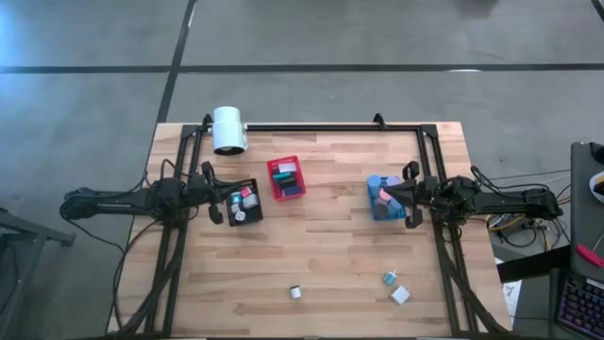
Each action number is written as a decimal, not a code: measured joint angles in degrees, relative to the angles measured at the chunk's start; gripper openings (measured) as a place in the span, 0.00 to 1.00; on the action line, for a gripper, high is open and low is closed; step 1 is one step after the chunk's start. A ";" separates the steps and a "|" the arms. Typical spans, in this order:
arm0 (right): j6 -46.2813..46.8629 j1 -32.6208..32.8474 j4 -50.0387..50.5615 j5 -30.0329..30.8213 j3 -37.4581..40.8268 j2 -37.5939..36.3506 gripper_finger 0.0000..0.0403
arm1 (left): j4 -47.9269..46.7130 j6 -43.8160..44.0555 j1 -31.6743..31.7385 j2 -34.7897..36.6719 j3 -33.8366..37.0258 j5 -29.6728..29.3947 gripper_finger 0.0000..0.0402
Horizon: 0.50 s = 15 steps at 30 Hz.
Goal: Pick & Place Office items
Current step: Put the white black charger adapter into the black bin
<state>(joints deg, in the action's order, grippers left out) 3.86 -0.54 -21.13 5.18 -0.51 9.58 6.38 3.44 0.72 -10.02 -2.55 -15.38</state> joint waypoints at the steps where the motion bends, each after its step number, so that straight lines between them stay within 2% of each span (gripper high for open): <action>1: 0.00 0.00 0.03 0.10 0.00 0.00 0.02 | 0.01 0.00 0.00 0.00 0.00 0.00 0.02; 8: 0.00 0.00 1.05 2.57 0.00 0.00 0.02 | 0.01 0.50 0.00 0.00 0.00 0.00 0.02; 12: 0.00 0.02 1.07 2.55 0.00 0.00 0.02 | 0.77 6.54 0.01 0.00 0.00 0.75 0.02; 13: 0.04 0.02 1.10 2.55 0.00 0.00 0.02 | 1.91 9.56 0.01 -0.19 -0.02 2.88 0.02; 15: 0.00 0.02 1.08 2.55 -0.02 0.00 0.02 | 3.97 12.38 -0.15 -1.68 -0.90 11.02 0.02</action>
<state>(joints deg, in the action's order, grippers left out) 3.86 -0.51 -20.05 7.73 -0.53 9.58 10.35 15.82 0.57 -11.71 -3.44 -4.35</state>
